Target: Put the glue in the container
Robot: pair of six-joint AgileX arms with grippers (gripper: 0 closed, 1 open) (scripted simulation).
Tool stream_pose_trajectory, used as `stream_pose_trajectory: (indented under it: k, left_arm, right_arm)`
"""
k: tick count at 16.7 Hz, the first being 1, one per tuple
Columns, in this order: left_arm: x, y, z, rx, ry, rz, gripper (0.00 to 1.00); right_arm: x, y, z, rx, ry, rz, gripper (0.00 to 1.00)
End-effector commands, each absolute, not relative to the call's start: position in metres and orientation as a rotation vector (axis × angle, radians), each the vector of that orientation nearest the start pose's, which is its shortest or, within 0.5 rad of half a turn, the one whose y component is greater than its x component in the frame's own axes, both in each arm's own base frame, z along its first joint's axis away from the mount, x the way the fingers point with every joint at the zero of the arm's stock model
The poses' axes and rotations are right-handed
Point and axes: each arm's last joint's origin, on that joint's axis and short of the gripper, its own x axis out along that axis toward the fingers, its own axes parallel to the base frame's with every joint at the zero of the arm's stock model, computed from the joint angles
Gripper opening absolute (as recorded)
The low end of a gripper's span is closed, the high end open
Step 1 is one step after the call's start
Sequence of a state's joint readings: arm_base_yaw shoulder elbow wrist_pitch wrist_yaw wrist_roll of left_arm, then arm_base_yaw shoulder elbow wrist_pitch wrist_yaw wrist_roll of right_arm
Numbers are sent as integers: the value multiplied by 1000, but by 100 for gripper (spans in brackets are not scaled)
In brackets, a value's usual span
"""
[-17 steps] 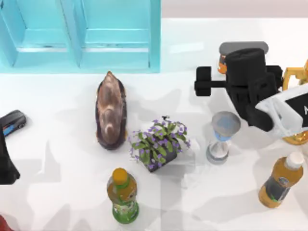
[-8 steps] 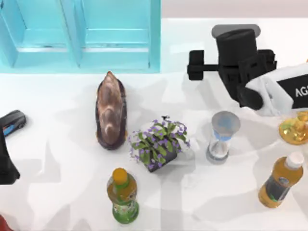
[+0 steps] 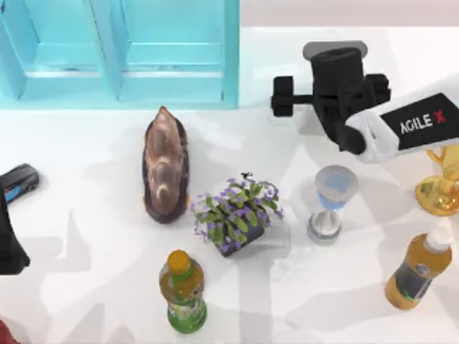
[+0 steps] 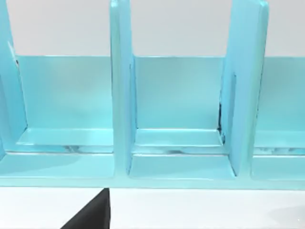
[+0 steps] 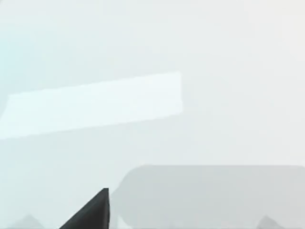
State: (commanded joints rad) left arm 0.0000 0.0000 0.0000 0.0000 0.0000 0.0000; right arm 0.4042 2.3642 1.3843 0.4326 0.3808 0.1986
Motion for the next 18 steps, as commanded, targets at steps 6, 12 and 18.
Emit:
stream_pose_trajectory:
  k: [6, 12, 18]
  left_arm:
    - [106, -1, 160, 0, 0, 0, 100]
    - [106, -1, 160, 0, 0, 0, 100]
    - [106, -1, 160, 0, 0, 0, 100]
  right_arm:
    - [452, 167, 53, -17, 500, -15, 100]
    - [452, 167, 53, -17, 500, -15, 55]
    - [452, 167, 53, -17, 500, -15, 10]
